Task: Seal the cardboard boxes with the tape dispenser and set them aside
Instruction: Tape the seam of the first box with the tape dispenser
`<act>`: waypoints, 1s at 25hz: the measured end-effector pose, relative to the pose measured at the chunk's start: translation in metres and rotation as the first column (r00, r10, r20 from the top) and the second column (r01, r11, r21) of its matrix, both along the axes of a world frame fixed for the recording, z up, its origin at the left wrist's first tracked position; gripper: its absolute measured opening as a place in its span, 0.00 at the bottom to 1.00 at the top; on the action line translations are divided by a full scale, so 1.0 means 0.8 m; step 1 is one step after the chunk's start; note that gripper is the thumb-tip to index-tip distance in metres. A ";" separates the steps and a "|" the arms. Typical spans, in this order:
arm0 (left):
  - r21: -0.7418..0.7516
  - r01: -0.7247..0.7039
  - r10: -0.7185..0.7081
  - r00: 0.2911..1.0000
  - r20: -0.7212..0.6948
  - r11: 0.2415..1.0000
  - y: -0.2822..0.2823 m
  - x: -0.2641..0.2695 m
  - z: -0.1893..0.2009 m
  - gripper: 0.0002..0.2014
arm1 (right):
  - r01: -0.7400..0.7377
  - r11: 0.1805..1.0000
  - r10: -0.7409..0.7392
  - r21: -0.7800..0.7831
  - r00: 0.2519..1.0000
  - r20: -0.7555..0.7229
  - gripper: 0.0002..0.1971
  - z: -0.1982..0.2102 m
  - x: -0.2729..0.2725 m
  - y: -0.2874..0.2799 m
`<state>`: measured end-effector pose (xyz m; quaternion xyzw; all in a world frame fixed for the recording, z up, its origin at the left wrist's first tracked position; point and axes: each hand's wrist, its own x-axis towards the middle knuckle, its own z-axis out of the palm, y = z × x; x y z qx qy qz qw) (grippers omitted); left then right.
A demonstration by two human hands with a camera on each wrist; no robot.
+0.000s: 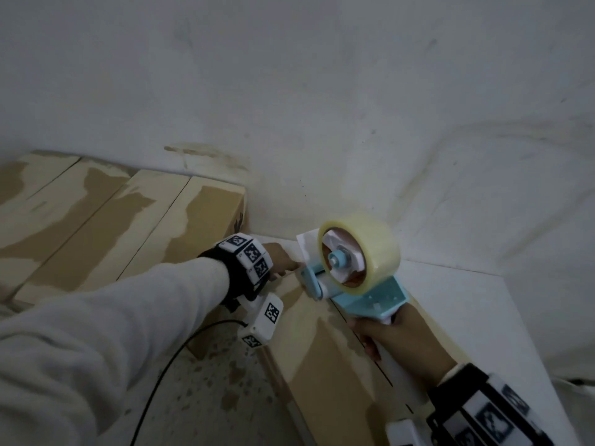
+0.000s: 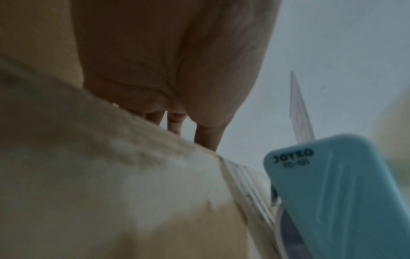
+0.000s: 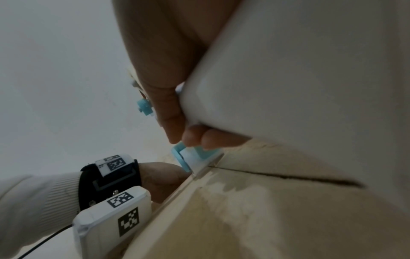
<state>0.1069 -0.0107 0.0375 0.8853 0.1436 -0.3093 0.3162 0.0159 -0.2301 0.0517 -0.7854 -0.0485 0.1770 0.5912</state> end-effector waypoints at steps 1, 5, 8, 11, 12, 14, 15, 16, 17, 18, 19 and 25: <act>-0.066 -0.043 0.043 0.999 0.000 0.997 0.003 -0.003 -0.003 0.10 | 0.002 1.000 -0.002 -0.004 1.000 -0.001 0.16 0.000 0.000 -0.001; -0.078 -0.041 0.051 0.991 0.121 0.996 0.005 -0.009 0.008 0.19 | 0.017 1.000 -0.017 -0.011 1.000 0.001 0.14 -0.003 -0.002 -0.001; 0.070 0.100 -0.112 0.970 0.216 0.993 0.000 -0.004 0.015 0.11 | 0.049 0.999 -0.049 -0.014 0.999 -0.007 0.11 -0.003 -0.004 0.000; 0.066 0.133 -0.145 0.963 0.229 0.989 -0.006 -0.004 0.013 0.11 | 0.065 0.998 -0.066 -0.023 0.998 -0.018 0.09 -0.004 -0.004 0.001; 0.025 0.149 -0.151 0.966 0.210 0.989 -0.007 -0.009 0.015 0.12 | 0.074 0.997 -0.074 -0.024 0.997 -0.025 0.09 -0.004 -0.004 0.000; -0.048 0.173 -0.163 0.975 0.154 0.984 -0.004 -0.018 0.009 0.09 | 0.088 0.996 -0.088 -0.016 0.995 -0.034 0.08 -0.004 -0.006 0.001; -0.054 0.192 -0.184 0.974 0.135 0.980 -0.004 -0.023 0.006 0.07 | 0.085 0.996 -0.086 -0.018 0.996 -0.028 0.08 -0.002 -0.006 0.002; -0.046 0.223 -0.216 0.969 0.119 0.974 -0.005 -0.030 0.005 0.06 | 0.077 0.996 -0.078 -0.034 0.997 -0.013 0.08 -0.002 -0.006 0.003; -0.068 0.248 -0.238 0.963 0.127 0.966 -0.006 -0.035 0.001 0.06 | 0.064 0.996 -0.063 -0.067 0.998 0.009 0.09 -0.001 -0.007 0.004; -0.112 0.258 -0.243 0.960 0.137 0.959 -0.007 -0.038 -0.004 0.09 | 0.050 0.993 -0.047 -0.107 0.998 0.030 0.09 0.000 -0.006 0.005; -0.151 0.263 -0.239 0.957 0.163 0.953 -0.008 -0.039 -0.014 0.17 | 0.040 0.989 -0.035 -0.139 0.999 0.038 0.09 0.002 -0.007 0.006; -0.057 0.198 -0.171 0.933 0.316 0.979 -0.009 -0.052 -0.032 0.20 | -0.028 0.969 0.022 -0.246 0.999 -0.030 0.06 0.013 -0.004 0.008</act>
